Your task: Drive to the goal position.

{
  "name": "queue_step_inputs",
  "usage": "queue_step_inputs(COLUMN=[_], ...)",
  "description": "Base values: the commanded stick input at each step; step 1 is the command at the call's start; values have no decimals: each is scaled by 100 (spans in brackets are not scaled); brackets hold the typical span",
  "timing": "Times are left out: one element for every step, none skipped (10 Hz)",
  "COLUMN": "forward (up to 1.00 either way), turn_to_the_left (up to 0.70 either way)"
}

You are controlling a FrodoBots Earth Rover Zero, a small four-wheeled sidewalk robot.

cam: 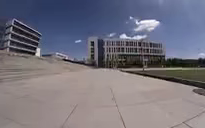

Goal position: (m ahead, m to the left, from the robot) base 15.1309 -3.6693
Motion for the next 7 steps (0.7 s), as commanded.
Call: queue_step_inputs(forward=[70,70,70,70,70,70,70], turn_to_the_left=[1,1,1,1,1,1,1])
